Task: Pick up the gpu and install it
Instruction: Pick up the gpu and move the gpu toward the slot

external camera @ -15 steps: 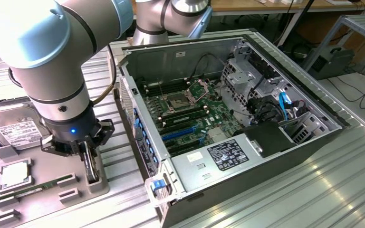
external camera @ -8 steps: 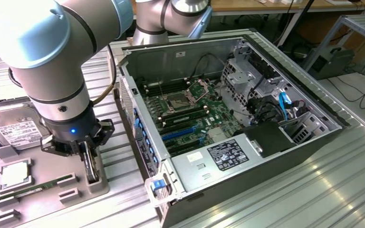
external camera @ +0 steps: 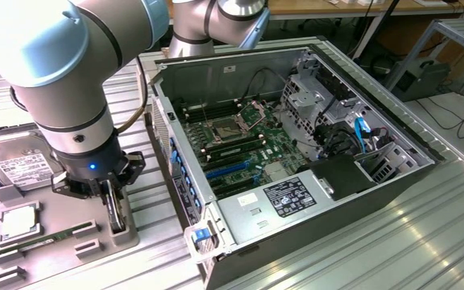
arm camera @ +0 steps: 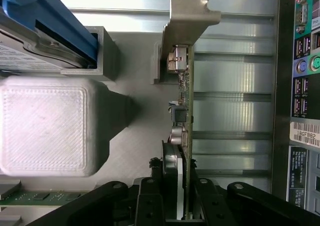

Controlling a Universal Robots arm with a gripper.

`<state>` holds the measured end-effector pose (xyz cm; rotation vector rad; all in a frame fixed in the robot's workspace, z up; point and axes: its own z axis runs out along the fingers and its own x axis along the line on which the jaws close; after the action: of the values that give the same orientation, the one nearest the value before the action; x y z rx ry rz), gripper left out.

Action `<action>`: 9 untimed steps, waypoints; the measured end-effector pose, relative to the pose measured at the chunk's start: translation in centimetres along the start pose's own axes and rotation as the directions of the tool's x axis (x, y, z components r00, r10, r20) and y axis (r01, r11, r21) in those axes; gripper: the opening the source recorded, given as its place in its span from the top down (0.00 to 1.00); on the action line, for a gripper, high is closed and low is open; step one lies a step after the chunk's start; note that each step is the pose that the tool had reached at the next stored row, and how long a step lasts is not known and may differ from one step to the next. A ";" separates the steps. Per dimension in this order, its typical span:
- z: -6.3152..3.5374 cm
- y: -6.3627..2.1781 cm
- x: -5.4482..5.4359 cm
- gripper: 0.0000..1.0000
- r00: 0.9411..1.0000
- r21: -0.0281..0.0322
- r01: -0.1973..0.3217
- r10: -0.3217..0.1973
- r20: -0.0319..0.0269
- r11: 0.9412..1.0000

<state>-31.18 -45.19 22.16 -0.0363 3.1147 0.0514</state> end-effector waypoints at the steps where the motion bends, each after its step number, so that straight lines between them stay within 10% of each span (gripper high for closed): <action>1: -0.14 0.01 0.0 0.71 1.000 0.000 0.000 0.000 0.001 1.000; 9: -1.69 0.06 0.0 0.71 1.000 0.000 0.000 0.000 0.004 1.000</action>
<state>-31.18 -45.19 23.85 -0.0363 3.1112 0.0513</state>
